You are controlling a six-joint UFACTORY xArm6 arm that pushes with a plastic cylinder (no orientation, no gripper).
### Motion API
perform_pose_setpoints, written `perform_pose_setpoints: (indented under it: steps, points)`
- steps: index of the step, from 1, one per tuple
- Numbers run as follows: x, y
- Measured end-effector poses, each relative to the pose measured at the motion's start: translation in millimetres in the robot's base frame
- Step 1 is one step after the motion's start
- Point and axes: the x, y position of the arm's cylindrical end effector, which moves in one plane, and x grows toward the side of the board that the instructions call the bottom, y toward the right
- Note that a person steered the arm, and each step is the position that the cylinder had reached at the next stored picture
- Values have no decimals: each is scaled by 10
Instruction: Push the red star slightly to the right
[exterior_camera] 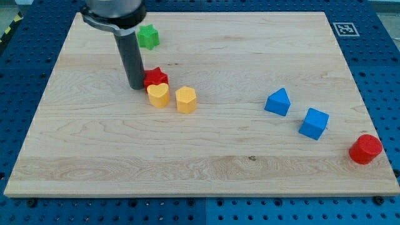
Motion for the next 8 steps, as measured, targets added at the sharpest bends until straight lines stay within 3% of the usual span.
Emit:
perform_pose_setpoints:
  steps: [2, 3, 5, 6, 7, 8]
  points:
    - [-3, 4]
    - [-323, 115]
    - [-802, 1014]
    - [-801, 1449]
    - [-485, 1459]
    - [-426, 1659]
